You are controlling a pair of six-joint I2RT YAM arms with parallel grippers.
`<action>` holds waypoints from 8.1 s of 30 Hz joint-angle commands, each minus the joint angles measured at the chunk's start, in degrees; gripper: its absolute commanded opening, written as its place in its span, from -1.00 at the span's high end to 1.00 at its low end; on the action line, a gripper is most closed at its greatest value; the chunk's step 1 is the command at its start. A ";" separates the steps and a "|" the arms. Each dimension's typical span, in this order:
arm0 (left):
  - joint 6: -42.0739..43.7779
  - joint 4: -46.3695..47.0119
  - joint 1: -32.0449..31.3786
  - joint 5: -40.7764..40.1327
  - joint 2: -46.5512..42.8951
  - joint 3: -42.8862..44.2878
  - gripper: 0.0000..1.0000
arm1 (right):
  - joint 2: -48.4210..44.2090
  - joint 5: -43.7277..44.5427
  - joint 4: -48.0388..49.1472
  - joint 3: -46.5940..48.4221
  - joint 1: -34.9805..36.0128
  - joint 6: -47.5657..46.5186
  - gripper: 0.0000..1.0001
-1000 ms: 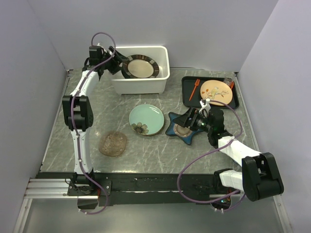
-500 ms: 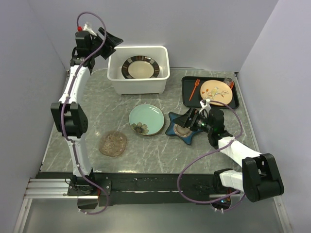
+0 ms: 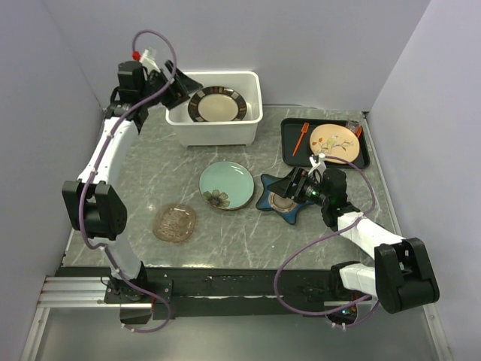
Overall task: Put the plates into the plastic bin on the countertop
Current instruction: Pick up the plate at the center of the board, then place the plate in the plastic bin.
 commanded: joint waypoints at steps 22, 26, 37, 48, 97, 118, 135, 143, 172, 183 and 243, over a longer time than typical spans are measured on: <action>12.60 -8.21 -22.51 -1.29 4.72 -10.35 -0.55 | -10.00 9.97 -7.64 -3.02 -5.17 0.01 -1.00; 13.57 -10.32 -25.24 -3.13 7.53 -9.21 -0.54 | -9.91 9.89 -8.17 -3.29 -6.84 0.19 -1.00; 13.13 -10.06 -29.55 -4.45 12.46 -10.52 -0.42 | -9.73 9.18 -8.25 -3.73 -7.90 -0.25 -1.00; 12.78 -8.74 -32.36 -4.37 15.45 -11.66 -0.29 | -9.56 8.66 -8.69 -3.37 -8.26 -0.43 -1.00; 11.55 -8.74 -36.50 -8.50 17.39 -12.20 0.99 | -10.26 8.22 -8.52 -3.55 -8.43 -0.69 -1.00; 16.38 -10.67 -34.21 -10.00 7.89 -9.91 0.99 | -14.04 7.95 -9.22 -3.55 -8.52 -0.52 -1.00; 19.46 -13.40 -30.08 -12.63 0.60 -10.79 0.99 | -15.01 8.22 -9.22 -3.81 -8.52 -0.43 -1.00; 20.34 -14.89 -27.62 -14.56 -1.51 -9.82 0.99 | -14.92 6.11 -6.24 -4.52 -8.43 0.36 -1.00; 18.40 -25.44 -9.08 -5.42 5.60 17.50 0.99 | 0.46 7.69 0.27 1.90 5.19 1.77 -1.00; 15.59 -26.40 -6.79 -4.81 11.66 24.89 0.99 | -0.68 7.95 -1.49 2.43 6.33 1.50 -1.00; 5.04 -10.41 -3.62 -11.22 31.18 31.58 0.99 | 0.02 6.11 -4.65 3.92 8.53 1.07 -1.00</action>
